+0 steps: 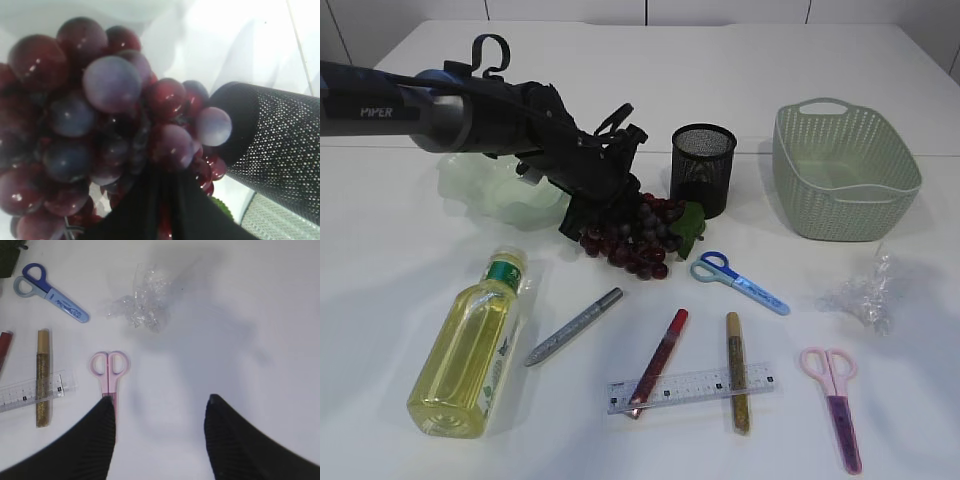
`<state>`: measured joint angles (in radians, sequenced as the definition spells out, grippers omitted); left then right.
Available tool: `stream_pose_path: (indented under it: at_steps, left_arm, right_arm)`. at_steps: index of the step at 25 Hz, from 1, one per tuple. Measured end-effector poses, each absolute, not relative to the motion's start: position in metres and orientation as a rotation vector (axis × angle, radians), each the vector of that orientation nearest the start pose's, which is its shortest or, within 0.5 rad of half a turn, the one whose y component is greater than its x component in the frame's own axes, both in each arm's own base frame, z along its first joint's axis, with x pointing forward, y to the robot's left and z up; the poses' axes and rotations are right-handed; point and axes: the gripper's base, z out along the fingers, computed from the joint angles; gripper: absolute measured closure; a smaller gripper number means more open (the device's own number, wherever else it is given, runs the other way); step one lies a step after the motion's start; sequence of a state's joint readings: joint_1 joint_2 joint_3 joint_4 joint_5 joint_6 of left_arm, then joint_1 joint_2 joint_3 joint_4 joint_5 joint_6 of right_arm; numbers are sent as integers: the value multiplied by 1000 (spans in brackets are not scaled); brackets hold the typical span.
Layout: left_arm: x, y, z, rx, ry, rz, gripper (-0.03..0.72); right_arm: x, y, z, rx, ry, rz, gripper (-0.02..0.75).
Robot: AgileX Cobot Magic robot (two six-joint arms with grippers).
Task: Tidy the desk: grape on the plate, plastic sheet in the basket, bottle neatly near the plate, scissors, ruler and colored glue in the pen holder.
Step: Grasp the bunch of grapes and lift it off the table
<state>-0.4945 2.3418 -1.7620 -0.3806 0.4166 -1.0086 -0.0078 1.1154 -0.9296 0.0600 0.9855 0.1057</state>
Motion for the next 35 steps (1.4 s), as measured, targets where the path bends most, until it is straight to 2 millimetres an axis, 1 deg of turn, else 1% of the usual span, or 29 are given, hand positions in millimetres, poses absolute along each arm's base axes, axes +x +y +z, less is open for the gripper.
stream_pose_path:
  at_steps: [5, 11, 19, 30, 35]
  left_arm:
    - [444, -256, 134, -1072, 2486, -907, 681]
    - [443, -255, 151, -1055, 2472, -930, 686]
    - [440, -254, 171, -988, 2472, -932, 687]
    - [432, -250, 207, -896, 2463, -948, 688]
    - [428, -248, 228, -852, 2439, -960, 688]
  right_arm:
    - [205, 3, 310, 176, 2650, 109, 286]
    - [205, 3, 310, 176, 2650, 109, 286]
    - [205, 3, 310, 175, 2652, 109, 286]
    - [205, 3, 310, 173, 2654, 108, 286]
    - [205, 3, 310, 165, 2654, 106, 286]
